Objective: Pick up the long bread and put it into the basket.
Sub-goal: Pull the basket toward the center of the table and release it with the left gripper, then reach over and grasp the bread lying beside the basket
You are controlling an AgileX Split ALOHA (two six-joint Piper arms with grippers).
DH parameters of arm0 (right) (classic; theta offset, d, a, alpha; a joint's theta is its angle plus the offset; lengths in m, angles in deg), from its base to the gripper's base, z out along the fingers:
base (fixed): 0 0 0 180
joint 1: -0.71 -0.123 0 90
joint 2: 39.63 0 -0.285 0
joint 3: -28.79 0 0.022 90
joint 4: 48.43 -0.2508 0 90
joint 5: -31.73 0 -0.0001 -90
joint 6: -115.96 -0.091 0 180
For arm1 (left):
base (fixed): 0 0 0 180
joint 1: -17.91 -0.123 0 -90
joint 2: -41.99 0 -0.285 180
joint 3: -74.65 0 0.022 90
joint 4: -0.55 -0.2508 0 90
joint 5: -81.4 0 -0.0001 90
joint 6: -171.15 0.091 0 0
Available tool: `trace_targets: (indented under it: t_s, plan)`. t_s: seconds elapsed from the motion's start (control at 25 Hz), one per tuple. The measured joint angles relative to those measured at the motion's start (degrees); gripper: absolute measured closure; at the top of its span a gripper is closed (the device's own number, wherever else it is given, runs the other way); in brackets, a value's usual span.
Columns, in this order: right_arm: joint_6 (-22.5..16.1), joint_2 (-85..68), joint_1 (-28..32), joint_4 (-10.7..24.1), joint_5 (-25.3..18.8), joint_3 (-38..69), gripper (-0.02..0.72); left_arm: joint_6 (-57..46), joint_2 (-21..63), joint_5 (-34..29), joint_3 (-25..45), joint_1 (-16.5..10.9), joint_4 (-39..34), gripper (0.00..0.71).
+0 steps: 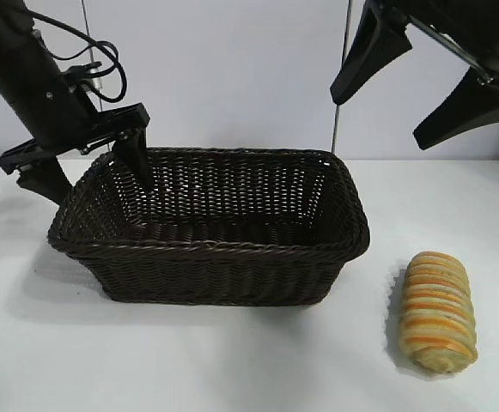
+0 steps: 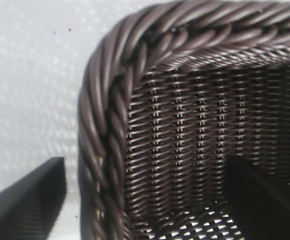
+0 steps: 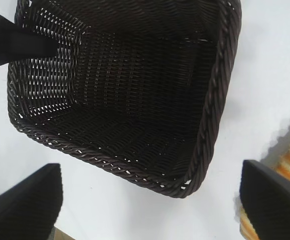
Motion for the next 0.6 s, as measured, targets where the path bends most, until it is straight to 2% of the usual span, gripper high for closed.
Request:
trace_targets:
  t_s: [0.12,0.28,0.48,0.6]
  plan:
    - [0.00,0.00,0.00,0.00,0.00,0.00,0.020,-0.64,1.43,-3.59,-4.52,-3.39,-5.06,0.016]
    - [0.00,0.00,0.00,0.00,0.00,0.00,0.020,-0.77,2.60,-8.43,-9.69,-10.69,-10.84,0.016]
    - [0.00,0.00,0.00,0.00,-0.21,0.00,0.020,-0.34,5.21,-10.57,-10.51,-22.66,-12.41,0.016]
    - [0.00,0.00,0.00,0.00,-0.21,0.00,0.020,0.68,7.10,-11.87,-10.51,-29.62,-10.30,0.016]
